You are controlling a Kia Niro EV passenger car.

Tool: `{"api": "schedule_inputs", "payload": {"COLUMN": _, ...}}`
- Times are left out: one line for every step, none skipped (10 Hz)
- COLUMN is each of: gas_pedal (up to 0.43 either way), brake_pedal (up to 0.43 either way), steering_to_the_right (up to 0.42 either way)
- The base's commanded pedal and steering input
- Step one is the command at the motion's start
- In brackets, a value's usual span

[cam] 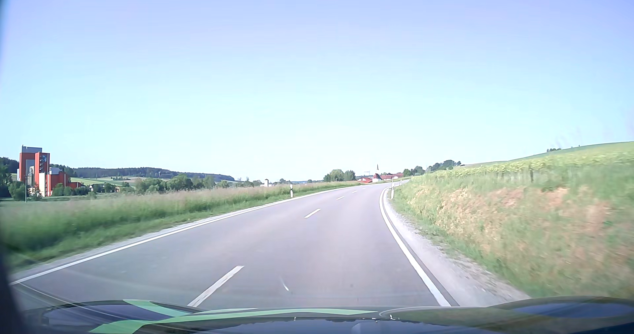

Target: Follow the waypoints while adhering to traffic rules and regulations

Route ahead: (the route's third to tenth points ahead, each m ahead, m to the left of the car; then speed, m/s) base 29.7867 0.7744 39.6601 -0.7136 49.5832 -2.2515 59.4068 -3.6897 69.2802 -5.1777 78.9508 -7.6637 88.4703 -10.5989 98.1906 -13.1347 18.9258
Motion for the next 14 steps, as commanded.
{"api": "schedule_inputs", "payload": {"gas_pedal": 0.098, "brake_pedal": 0.000, "steering_to_the_right": 0.018}}
{"api": "schedule_inputs", "payload": {"gas_pedal": 0.098, "brake_pedal": 0.000, "steering_to_the_right": 0.018}}
{"api": "schedule_inputs", "payload": {"gas_pedal": 0.098, "brake_pedal": 0.000, "steering_to_the_right": 0.018}}
{"api": "schedule_inputs", "payload": {"gas_pedal": 0.098, "brake_pedal": 0.000, "steering_to_the_right": 0.019}}
{"api": "schedule_inputs", "payload": {"gas_pedal": 0.098, "brake_pedal": 0.000, "steering_to_the_right": 0.019}}
{"api": "schedule_inputs", "payload": {"gas_pedal": 0.098, "brake_pedal": 0.000, "steering_to_the_right": 0.019}}
{"api": "schedule_inputs", "payload": {"gas_pedal": 0.110, "brake_pedal": 0.000, "steering_to_the_right": 0.019}}
{"api": "schedule_inputs", "payload": {"gas_pedal": 0.110, "brake_pedal": 0.000, "steering_to_the_right": 0.019}}
{"api": "schedule_inputs", "payload": {"gas_pedal": 0.118, "brake_pedal": 0.000, "steering_to_the_right": 0.018}}
{"api": "schedule_inputs", "payload": {"gas_pedal": 0.118, "brake_pedal": 0.000, "steering_to_the_right": 0.018}}
{"api": "schedule_inputs", "payload": {"gas_pedal": 0.130, "brake_pedal": 0.000, "steering_to_the_right": 0.015}}
{"api": "schedule_inputs", "payload": {"gas_pedal": 0.130, "brake_pedal": 0.000, "steering_to_the_right": 0.013}}
{"api": "schedule_inputs", "payload": {"gas_pedal": 0.130, "brake_pedal": 0.000, "steering_to_the_right": 0.012}}
{"api": "schedule_inputs", "payload": {"gas_pedal": 0.138, "brake_pedal": 0.000, "steering_to_the_right": 0.012}}
